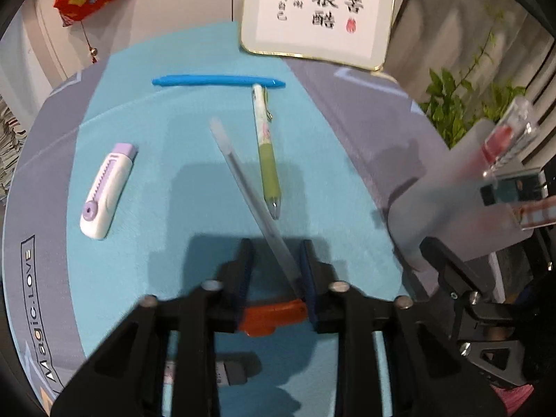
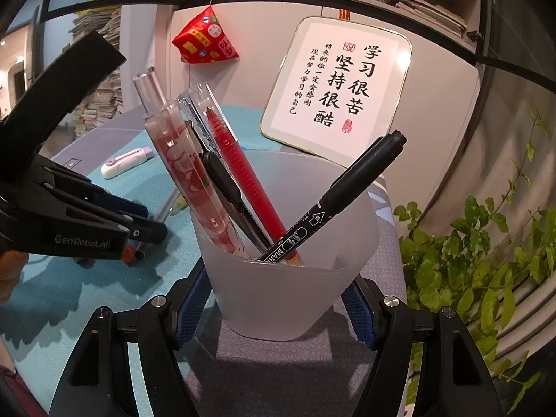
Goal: Organize stationery
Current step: 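Grasp the clear pen on the mat with the left tool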
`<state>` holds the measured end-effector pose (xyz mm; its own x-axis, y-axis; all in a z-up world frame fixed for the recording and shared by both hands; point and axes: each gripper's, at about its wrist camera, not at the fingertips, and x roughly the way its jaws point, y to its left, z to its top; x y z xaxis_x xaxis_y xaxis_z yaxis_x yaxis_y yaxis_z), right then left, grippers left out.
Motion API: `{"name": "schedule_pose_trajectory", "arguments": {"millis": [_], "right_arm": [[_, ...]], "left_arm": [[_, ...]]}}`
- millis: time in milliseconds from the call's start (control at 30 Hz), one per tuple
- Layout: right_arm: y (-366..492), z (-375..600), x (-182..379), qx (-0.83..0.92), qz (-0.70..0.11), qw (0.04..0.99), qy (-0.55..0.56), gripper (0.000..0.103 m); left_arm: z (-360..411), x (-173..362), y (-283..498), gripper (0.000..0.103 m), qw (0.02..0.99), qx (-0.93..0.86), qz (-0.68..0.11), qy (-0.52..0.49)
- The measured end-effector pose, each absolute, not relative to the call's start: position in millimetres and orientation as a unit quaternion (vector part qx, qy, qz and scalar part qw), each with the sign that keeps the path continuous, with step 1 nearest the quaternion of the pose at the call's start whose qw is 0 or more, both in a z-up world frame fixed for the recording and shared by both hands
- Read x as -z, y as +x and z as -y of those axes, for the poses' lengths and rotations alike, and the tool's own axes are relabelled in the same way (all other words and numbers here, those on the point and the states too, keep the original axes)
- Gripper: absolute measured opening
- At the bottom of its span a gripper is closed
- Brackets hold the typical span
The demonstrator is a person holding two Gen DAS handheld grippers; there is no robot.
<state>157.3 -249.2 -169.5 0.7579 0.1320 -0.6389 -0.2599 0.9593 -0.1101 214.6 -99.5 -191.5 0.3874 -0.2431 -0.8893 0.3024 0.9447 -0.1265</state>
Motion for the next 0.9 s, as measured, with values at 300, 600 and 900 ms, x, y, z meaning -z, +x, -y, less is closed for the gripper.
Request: {"name": "schedule_pose_trajectory", "arguments": {"millis": [300, 600, 900], "right_arm": [[157.2, 248.4, 169.2, -0.105, -0.333, 0.932, -0.097, 0.071], [157.1, 248.4, 169.2, -0.105, -0.333, 0.932, -0.097, 0.071], [157.4, 248.9, 171.1, -0.106, -0.333, 0.932, -0.095, 0.071]], "left_arm": [[45.6, 188.3, 197.1, 0.007, 0.815, 0.138, -0.562, -0.027], [43.6, 177.3, 193.4, 0.021, 0.831, 0.118, -0.544, 0.008], [73.5, 177.7, 253.9, 0.035, 0.852, 0.090, -0.503, 0.111]]}}
